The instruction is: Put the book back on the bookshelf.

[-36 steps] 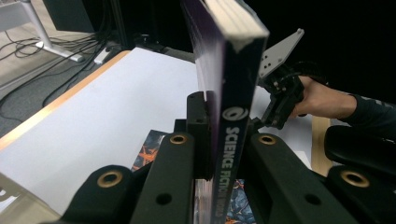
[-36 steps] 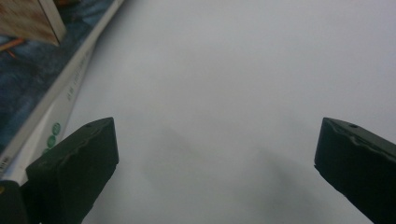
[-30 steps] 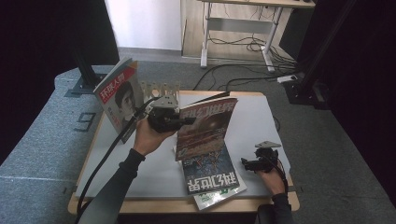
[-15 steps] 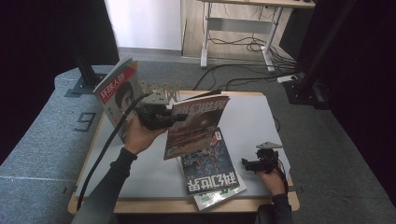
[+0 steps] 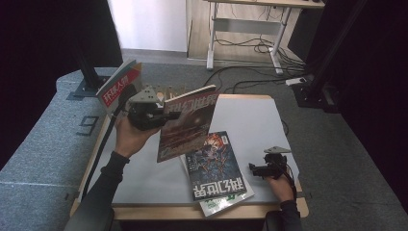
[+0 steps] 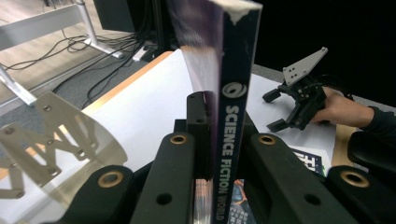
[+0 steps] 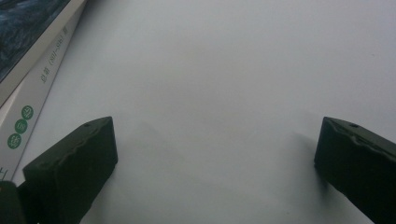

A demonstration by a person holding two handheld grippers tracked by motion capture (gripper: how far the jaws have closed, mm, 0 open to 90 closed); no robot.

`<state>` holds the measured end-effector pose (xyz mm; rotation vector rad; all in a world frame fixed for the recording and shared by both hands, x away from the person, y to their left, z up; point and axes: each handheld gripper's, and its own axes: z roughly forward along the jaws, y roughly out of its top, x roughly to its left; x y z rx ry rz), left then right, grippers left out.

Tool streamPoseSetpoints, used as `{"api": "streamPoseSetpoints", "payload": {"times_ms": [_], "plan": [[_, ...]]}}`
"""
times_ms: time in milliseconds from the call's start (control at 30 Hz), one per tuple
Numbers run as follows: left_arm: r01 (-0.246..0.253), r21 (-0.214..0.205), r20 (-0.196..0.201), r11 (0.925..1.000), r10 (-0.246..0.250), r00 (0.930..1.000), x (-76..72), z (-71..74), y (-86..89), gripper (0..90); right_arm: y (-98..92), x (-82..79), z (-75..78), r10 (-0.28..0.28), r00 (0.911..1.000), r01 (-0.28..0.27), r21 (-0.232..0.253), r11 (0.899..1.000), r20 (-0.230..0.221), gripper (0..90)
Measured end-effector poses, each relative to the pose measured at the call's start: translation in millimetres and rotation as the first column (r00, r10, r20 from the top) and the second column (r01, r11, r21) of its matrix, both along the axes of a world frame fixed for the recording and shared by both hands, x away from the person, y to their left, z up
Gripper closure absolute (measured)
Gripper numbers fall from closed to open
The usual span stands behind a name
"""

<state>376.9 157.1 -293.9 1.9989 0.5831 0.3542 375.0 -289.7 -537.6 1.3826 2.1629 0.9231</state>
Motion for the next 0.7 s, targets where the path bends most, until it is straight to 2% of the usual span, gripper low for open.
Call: {"api": "streamPoseSetpoints", "payload": {"times_ms": [333, 700], "plan": [[-0.054, 0.006, 0.009, 0.9985, 0.054, 0.9985, -6.4, 7.5, 24.3, 84.0, 0.2, -0.1, -0.2, -0.002, 1.0000, 0.002, 0.001, 1.000, 0.002, 0.0], [-0.137, 0.018, 0.017, 0.9904, 0.137, 0.9905, -12.4, 9.6, 55.5, 84.0, 0.2, -0.1, -0.2, -0.002, 1.0000, 0.002, 0.000, 1.000, 0.003, 0.0]]}}
